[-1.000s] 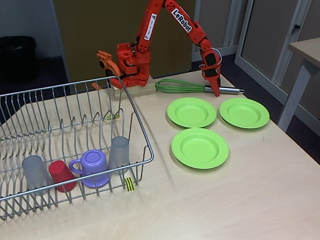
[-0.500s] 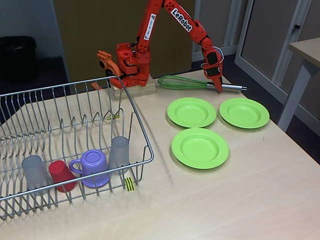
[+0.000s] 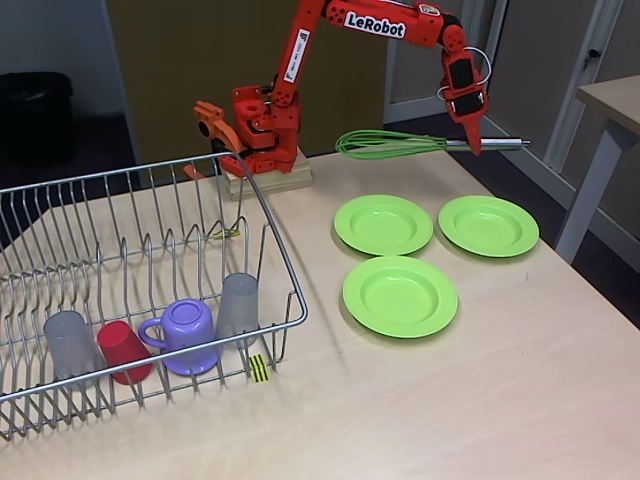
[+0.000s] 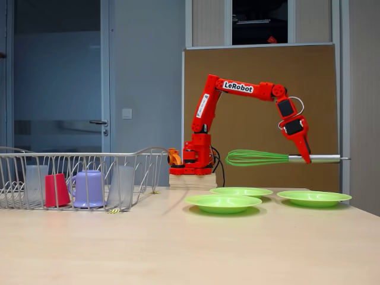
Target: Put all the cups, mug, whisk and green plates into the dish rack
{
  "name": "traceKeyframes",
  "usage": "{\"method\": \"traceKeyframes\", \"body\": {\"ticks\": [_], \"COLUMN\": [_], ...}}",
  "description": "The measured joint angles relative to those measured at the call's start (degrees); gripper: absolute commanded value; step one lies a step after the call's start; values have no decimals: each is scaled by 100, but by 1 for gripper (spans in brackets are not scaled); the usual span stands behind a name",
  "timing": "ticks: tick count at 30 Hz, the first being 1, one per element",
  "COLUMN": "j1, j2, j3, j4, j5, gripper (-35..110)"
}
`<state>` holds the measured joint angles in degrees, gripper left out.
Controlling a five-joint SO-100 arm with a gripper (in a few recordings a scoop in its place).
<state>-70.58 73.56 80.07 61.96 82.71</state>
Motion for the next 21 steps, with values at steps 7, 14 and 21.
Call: {"method": "traceKeyframes", "body": {"ticks": [7,14,21], "j1": [1081,2250,3551], "j2": [-35,26,1011], "j3": [-659,-1134,-923], "j4": [853,1890,2681], "j5": [-2443,-4421,-6003], "gripper": [0,0,0]}}
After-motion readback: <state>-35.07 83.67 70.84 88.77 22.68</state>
